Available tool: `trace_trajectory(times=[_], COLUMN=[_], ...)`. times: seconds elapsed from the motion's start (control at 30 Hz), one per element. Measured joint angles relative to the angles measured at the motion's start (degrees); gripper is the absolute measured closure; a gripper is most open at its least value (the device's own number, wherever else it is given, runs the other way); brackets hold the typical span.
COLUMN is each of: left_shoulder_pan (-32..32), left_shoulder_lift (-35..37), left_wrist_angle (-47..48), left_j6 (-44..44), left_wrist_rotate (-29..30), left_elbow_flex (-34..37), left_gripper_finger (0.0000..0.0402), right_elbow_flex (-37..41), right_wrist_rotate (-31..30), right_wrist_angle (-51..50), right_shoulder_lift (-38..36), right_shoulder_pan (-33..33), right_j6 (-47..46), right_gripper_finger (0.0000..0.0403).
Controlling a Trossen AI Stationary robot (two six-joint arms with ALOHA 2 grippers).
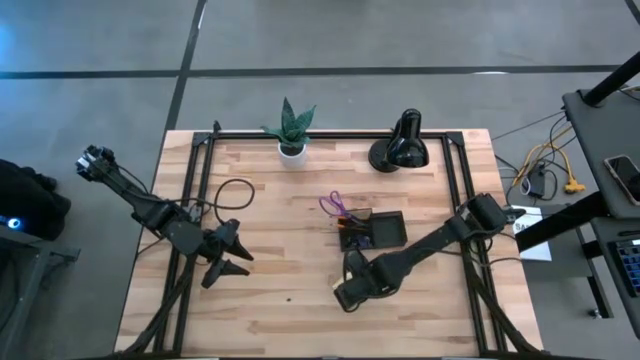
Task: Pick and place office supplies into organizer
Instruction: Put the yellow sticky note into the black desk organizer
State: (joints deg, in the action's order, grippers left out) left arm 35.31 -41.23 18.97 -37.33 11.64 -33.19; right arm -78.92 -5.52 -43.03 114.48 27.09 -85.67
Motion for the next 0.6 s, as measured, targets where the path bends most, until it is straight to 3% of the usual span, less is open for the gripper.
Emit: trace_trajectory(times=[0.3,0.6], left_shoulder_pan=[0.01,0.00], left_shoulder_lift=[-0.23,-0.33], left_wrist_angle=[-0.88,-0.94], left_j6=[0.16,0.12], left_wrist_rotate=[1.97,2.12], left_elbow_flex=[0.00,0.00], left_gripper_finger=[0.0220,0.0220], right_elbow_flex=[0.35,0.18], right_wrist_rotate=[0.08,-0.07], right_wrist_angle=[1.06,1.99], right_shoulder_lift=[1.32,3.08], right_shoulder_pan=[-0.04,-0.26], right_j6=[3.18,6.43], right_gripper_finger=[0.0149,0.0221])
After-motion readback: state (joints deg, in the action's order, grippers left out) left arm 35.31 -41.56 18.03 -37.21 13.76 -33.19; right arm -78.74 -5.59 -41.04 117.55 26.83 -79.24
